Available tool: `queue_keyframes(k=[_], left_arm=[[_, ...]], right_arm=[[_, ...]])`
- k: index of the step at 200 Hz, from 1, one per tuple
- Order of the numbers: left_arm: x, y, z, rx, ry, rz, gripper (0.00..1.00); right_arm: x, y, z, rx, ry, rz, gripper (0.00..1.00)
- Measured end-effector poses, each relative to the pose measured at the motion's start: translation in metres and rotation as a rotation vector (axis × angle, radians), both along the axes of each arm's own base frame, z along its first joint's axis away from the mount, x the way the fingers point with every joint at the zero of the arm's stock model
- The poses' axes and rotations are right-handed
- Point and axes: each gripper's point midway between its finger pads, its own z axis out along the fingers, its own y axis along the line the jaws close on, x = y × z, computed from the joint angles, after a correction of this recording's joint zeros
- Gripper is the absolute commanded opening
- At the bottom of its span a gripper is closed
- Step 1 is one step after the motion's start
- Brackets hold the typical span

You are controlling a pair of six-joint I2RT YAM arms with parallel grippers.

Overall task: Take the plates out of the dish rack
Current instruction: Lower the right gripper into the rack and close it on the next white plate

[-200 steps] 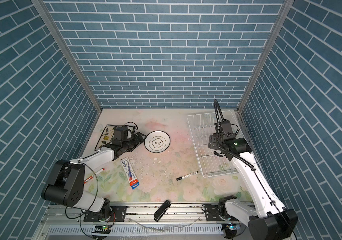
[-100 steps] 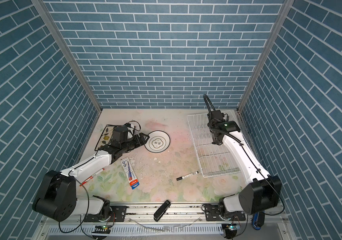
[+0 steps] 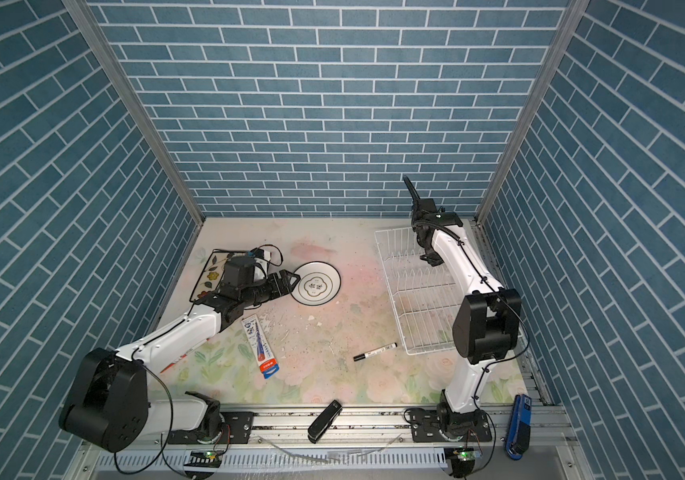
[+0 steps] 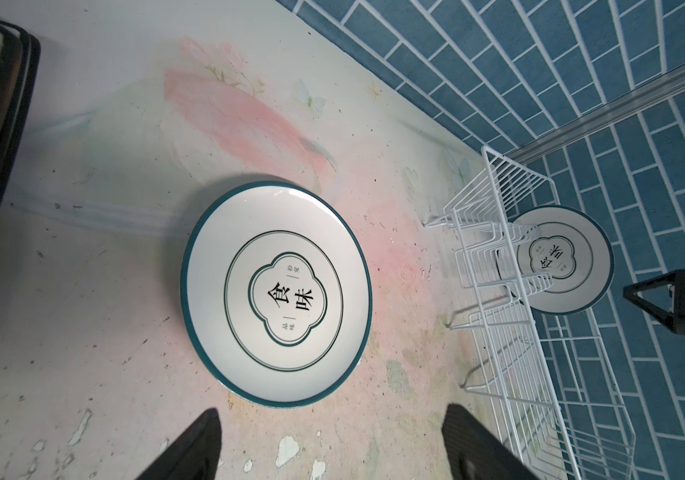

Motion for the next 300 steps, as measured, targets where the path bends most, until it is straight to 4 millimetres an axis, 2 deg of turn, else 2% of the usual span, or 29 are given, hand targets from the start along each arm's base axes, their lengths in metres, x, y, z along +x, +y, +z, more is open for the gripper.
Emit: queue_keyframes(k=[39,100,166,214,256,300], left_arm=[[-0.002,-0.001,-0.001,0.0,0.011,-0.013,0.86],[0.005,-0.005,0.005,-0.005,0.006,-0.018,0.86],[0.009,-0.008,-0.004,-0.002,0.033,-0.022,0.86],[0.009,-0.01,-0.015,-0.003,0.069,-0.03,0.85],[0.01,-0.011,-0.015,-0.007,0.071,-0.032,0.86],[0.011,-0.011,-0.013,-0.008,0.066,-0.032,0.86]], right_arm=[[0.017,-0.009,-0.014,0.04,0.036,0.001,0.58],[0.031,-0.019,-0.039,0.069,0.075,-0.005,0.47],[0.041,-0.023,-0.038,0.06,0.053,0.013,0.39],[0.046,-0.021,-0.045,0.061,0.056,0.02,0.35],[0.049,-0.02,-0.046,0.066,0.047,0.021,0.24],[0.049,-0.02,-0.048,0.065,0.052,0.022,0.19]])
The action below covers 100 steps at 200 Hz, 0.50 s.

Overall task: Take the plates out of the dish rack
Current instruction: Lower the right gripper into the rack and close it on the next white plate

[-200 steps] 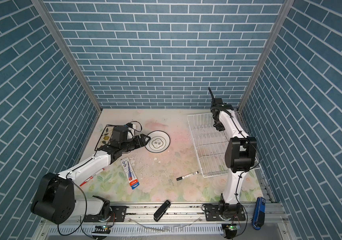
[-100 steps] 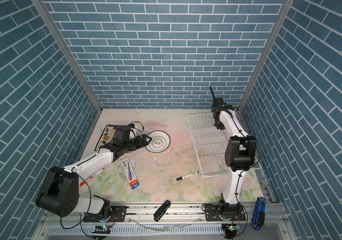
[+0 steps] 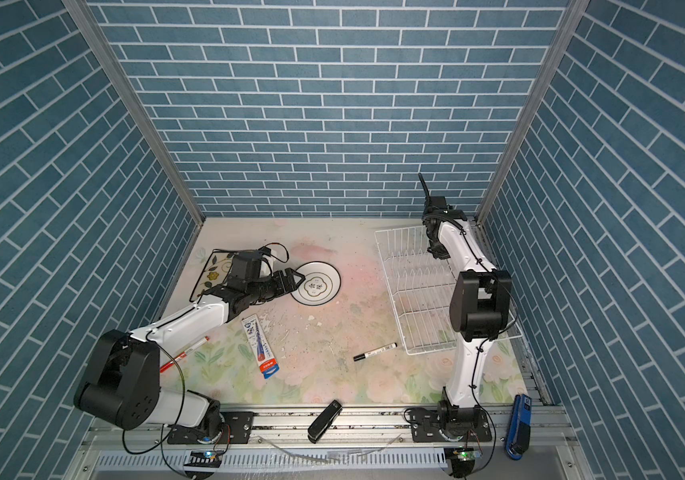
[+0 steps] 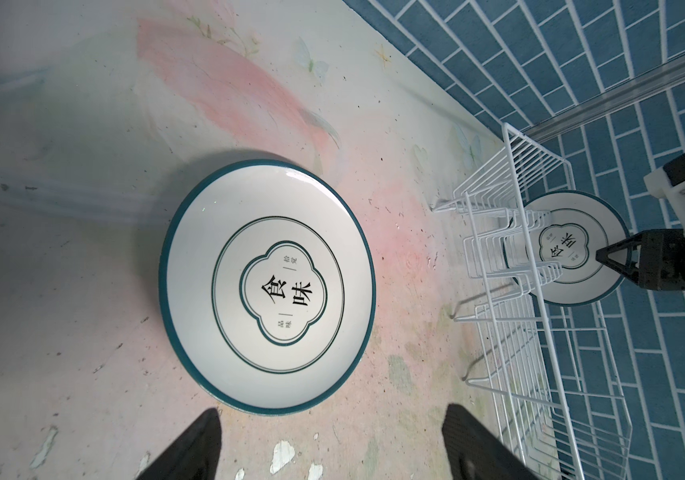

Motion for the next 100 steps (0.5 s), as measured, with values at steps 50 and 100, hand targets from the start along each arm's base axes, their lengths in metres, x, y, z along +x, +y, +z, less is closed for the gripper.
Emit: queue_keyframes(k=[50,100], left_arm=[[0.0,-0.0001,0.0,0.0,0.0,0.0,0.86],[0.0,-0.0001,0.0,-0.001,0.001,0.0,0.85]], right_arm=[[0.0001,0.0002,-0.0003,0.001,0.0,0.0,0.14],[0.0008,-0.0036,0.0021,-0.02,-0.008,-0.009,0.09]])
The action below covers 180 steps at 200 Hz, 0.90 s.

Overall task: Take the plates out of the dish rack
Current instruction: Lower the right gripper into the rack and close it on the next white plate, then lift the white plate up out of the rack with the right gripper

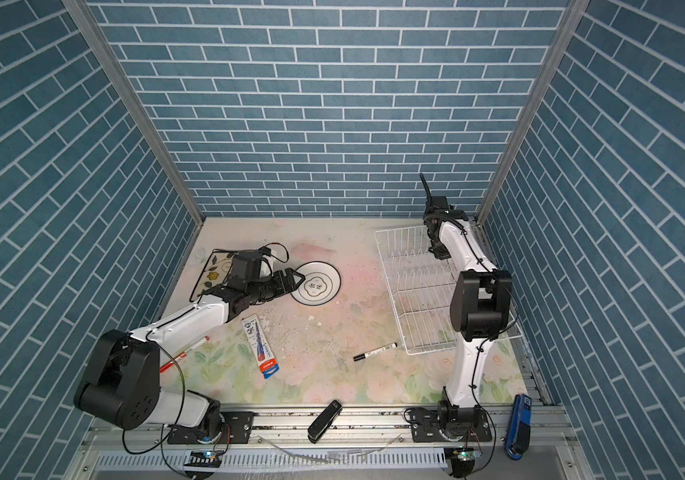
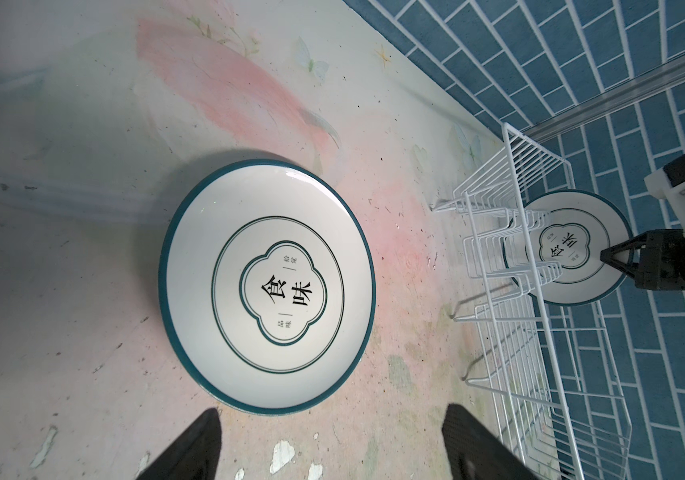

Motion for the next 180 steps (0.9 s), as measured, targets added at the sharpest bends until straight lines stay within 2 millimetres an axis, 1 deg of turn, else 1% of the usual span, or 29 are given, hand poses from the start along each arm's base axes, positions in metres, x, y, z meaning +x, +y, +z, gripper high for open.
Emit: queue_keyframes(k=[50,77,144,180], left_arm=[[0.0,0.0,0.0,-0.003,0.003,0.003,0.85],[-0.0001,0.0,-0.0001,-0.003,0.004,0.004,0.86],[-0.0004,-0.0004,0.0001,-0.005,0.004,0.001,0.85],[-0.0004,-0.0004,0.0004,-0.006,0.004,0.001,0.85]], right_arm=[[-0.0002,-0.0014,0.0011,-0.011,-0.001,-0.003,0.06],[-0.0007,-0.001,0.0014,-0.019,0.001,-0.002,0.0],[0.0006,0.0039,0.0003,-0.087,0.011,0.009,0.0],[0.0007,0.0044,0.0007,-0.094,0.011,0.01,0.0]])
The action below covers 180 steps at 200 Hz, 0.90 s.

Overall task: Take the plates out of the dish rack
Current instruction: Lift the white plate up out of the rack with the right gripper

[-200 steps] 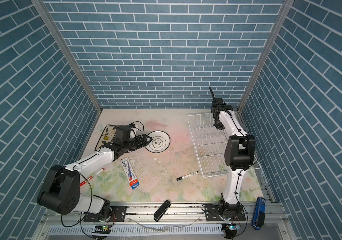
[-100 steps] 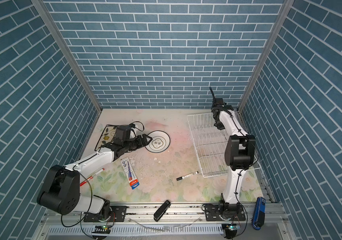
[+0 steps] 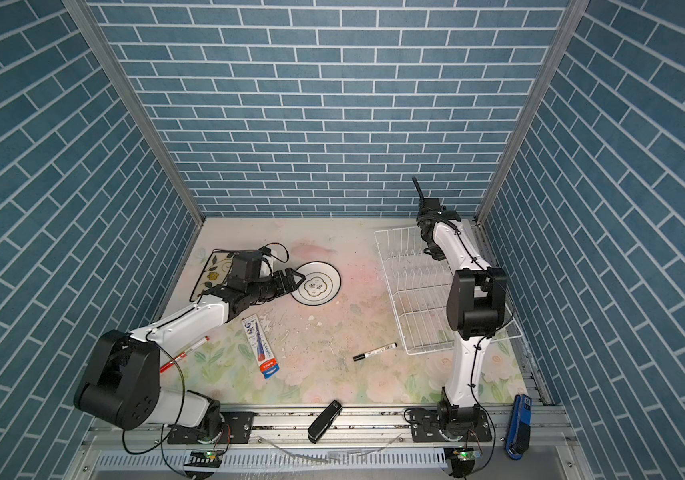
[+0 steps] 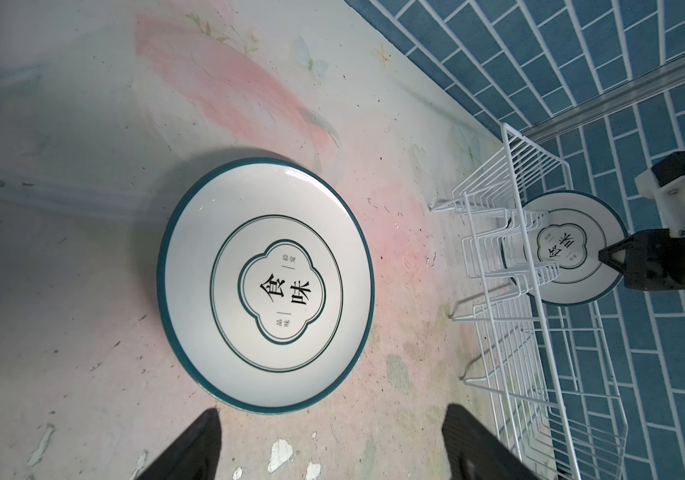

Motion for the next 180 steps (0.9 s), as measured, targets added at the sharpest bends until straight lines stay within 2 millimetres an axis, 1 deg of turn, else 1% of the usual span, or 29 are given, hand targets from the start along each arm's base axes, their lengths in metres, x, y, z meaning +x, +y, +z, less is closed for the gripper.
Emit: queue_keyframes(k=[114,180], left_arm=[[-0.001,0.0,-0.001,0.0,0.002,0.0,0.85],[-0.002,0.001,0.003,-0.004,-0.007,0.002,0.85]], right_arm=[[0.001,0.003,0.004,-0.011,-0.012,0.005,0.0],[0.0,0.005,0.016,-0.014,-0.039,0.011,0.0]])
